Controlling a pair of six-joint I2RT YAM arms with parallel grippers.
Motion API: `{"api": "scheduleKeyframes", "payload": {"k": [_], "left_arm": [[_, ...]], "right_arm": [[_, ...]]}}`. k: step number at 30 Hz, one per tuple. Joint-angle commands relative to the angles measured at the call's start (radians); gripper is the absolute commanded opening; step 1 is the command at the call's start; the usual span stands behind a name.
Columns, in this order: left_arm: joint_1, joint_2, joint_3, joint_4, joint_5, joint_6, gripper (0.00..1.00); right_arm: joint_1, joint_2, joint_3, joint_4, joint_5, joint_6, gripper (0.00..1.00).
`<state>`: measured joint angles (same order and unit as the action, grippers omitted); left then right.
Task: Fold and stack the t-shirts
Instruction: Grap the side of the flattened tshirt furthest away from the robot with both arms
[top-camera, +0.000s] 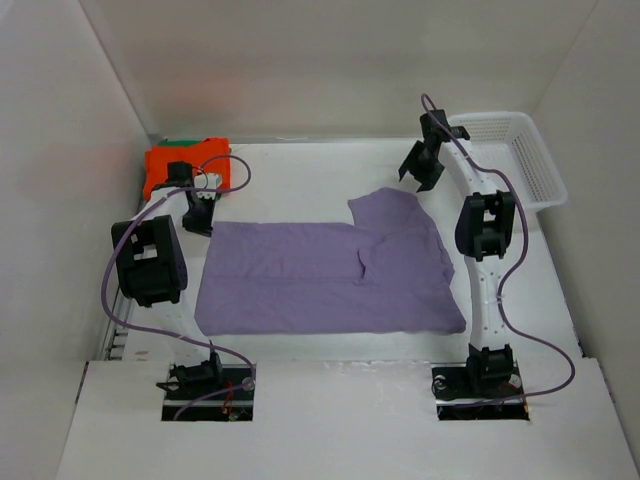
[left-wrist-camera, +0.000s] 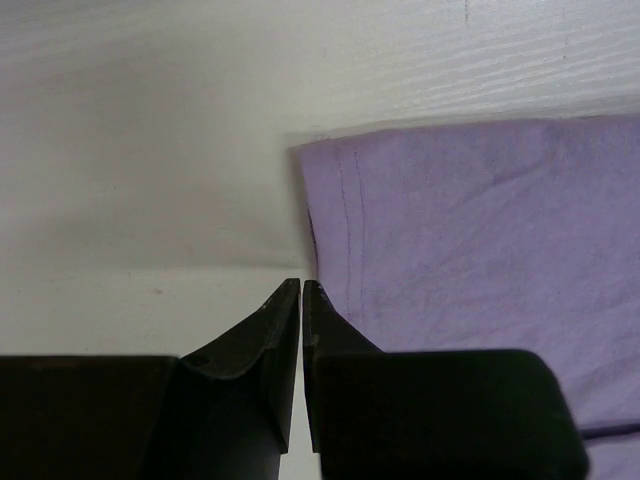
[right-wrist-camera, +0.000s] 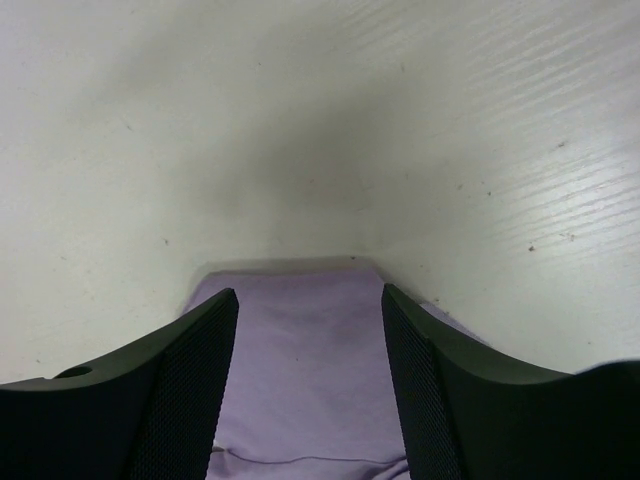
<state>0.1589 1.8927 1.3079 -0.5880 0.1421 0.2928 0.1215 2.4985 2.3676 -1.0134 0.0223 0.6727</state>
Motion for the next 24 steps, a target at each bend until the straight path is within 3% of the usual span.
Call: {"api": "scheduleKeyframes", "payload": {"k": [1, 4, 9, 18, 21, 22, 24], "left_arm": [[0.006, -0.060, 0.007, 0.001, 0.010, 0.022, 0.06], [0.009, -0.064, 0.004, 0.001, 0.010, 0.022, 0.06], [0.011, -0.066, 0.004, 0.001, 0.010, 0.022, 0.06], [0.012, -0.089, -0.006, -0.010, 0.013, 0.032, 0.05], [0.017, -0.110, -0.019, -0.010, 0.020, 0.037, 0.05], [0.014, -0.135, -0.050, -0.010, 0.025, 0.051, 0.05], [0.014, -0.139, -0.056, -0.010, 0.025, 0.052, 0.05]], "right_arm": [[-0.003, 0.028, 0.050, -0.007, -0.022, 0.039, 0.63], [-0.010, 0.033, 0.045, -0.020, -0.065, 0.051, 0.61], [-0.012, -0.009, -0.033, 0.019, -0.110, 0.041, 0.69], [0.022, 0.011, 0.028, -0.073, 0.008, -0.105, 0.69], [0.043, 0.036, 0.079, -0.106, 0.092, -0.151, 0.62], [0.081, 0.092, 0.160, -0.153, 0.208, -0.244, 0.38], [0.092, 0.102, 0.174, -0.163, 0.238, -0.281, 0.38]]}}
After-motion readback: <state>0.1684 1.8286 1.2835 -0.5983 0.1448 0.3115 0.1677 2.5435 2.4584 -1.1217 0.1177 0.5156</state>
